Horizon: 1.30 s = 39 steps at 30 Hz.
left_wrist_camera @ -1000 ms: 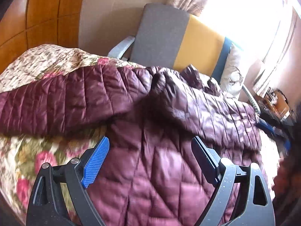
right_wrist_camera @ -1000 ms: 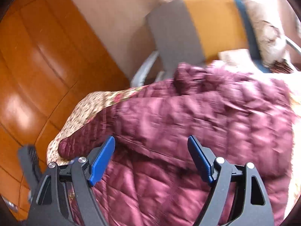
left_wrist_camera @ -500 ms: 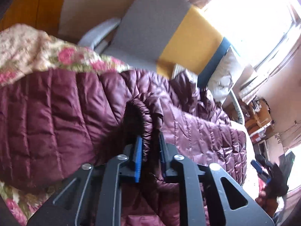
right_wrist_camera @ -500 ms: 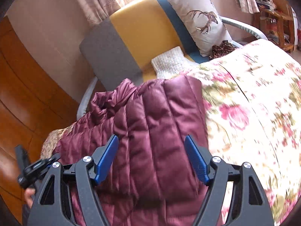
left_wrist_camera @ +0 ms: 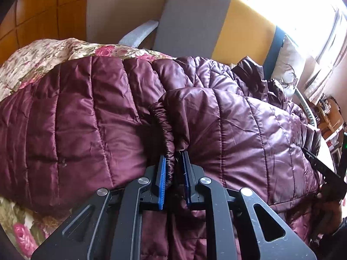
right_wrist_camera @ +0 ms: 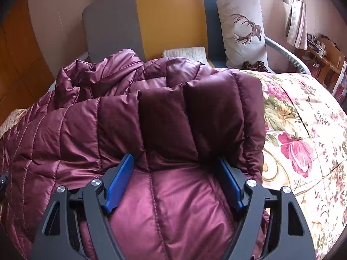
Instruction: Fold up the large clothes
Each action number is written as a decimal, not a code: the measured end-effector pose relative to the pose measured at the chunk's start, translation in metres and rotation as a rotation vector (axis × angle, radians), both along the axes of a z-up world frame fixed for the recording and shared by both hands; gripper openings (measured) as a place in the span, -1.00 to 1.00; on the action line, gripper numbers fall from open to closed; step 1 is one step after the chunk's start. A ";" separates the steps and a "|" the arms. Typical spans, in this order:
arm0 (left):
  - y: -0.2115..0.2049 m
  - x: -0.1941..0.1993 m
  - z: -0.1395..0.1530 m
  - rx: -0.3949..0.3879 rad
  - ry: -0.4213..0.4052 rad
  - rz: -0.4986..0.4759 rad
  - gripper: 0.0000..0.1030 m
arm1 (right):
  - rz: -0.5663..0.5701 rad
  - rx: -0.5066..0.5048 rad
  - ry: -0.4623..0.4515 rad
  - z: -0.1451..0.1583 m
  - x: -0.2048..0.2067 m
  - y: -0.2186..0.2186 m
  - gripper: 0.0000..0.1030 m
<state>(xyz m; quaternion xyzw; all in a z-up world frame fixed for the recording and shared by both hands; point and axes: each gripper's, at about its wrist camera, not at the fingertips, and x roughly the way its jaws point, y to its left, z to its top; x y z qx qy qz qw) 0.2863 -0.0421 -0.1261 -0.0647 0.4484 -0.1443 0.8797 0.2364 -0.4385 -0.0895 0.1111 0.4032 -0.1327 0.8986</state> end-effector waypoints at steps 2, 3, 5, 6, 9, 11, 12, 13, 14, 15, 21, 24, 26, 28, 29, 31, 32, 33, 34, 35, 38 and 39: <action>0.007 -0.004 0.009 -0.029 -0.004 0.015 -0.72 | -0.001 -0.009 0.011 0.008 -0.001 0.002 0.49; 0.013 -0.008 0.016 -0.048 -0.004 0.026 -0.60 | -0.002 -0.007 0.016 0.014 -0.003 0.004 0.52; 0.025 -0.014 0.026 -0.052 -0.017 0.081 0.10 | -0.002 0.018 0.002 0.027 -0.013 0.006 0.64; 0.035 -0.020 0.032 -0.072 -0.039 0.111 0.42 | 0.004 0.023 -0.016 0.036 -0.020 0.011 0.68; 0.072 -0.037 0.046 -0.114 -0.062 0.189 0.44 | 0.038 0.019 -0.068 0.056 -0.043 0.026 0.73; 0.107 -0.047 0.047 -0.145 -0.059 0.268 0.44 | 0.074 0.037 -0.086 0.064 -0.059 0.039 0.74; 0.126 -0.052 0.046 -0.148 -0.053 0.317 0.44 | 0.092 0.044 -0.090 0.067 -0.067 0.046 0.75; 0.145 -0.056 0.043 -0.153 -0.043 0.371 0.44 | 0.110 0.059 -0.095 0.068 -0.075 0.054 0.76; 0.172 -0.062 0.039 -0.167 -0.029 0.455 0.44 | 0.131 0.077 -0.096 0.069 -0.080 0.062 0.77; 0.194 -0.068 0.035 -0.182 -0.018 0.517 0.44 | 0.155 0.091 -0.095 0.068 -0.086 0.070 0.78; 0.330 -0.098 0.003 -0.309 0.082 0.887 0.44 | 0.254 0.087 -0.051 0.049 -0.113 0.126 0.80; 0.375 -0.100 -0.013 -0.426 0.099 0.963 0.44 | 0.274 0.097 -0.017 0.038 -0.116 0.144 0.80; 0.392 -0.098 -0.019 -0.505 0.088 0.986 0.43 | 0.277 0.097 -0.001 0.034 -0.118 0.152 0.80; 0.402 -0.093 -0.019 -0.520 0.069 1.002 0.26 | 0.276 0.099 0.011 0.029 -0.119 0.154 0.80; 0.405 -0.088 -0.018 -0.513 0.065 1.009 0.08 | 0.272 0.096 0.017 0.028 -0.119 0.155 0.80; 0.407 -0.076 -0.018 -0.513 0.077 0.954 -0.66 | 0.266 0.095 0.020 0.028 -0.117 0.153 0.80; 0.405 -0.071 -0.015 -0.495 0.076 0.951 -0.74 | 0.261 0.100 0.025 0.026 -0.117 0.152 0.80; 0.401 -0.069 -0.007 -0.476 0.053 0.929 -0.84 | 0.257 0.104 0.028 0.026 -0.115 0.152 0.80; 0.394 -0.068 0.006 -0.442 0.015 0.896 -0.85 | 0.253 0.108 0.027 0.025 -0.116 0.151 0.80; 0.389 -0.068 0.014 -0.423 -0.015 0.864 -0.85 | 0.250 0.111 0.024 0.025 -0.117 0.150 0.80; 0.344 -0.073 0.063 -0.370 -0.149 0.690 -0.85 | 0.242 0.122 0.018 0.025 -0.118 0.149 0.80; 0.333 -0.072 0.074 -0.360 -0.176 0.639 -0.85 | 0.242 0.127 0.015 0.026 -0.119 0.148 0.80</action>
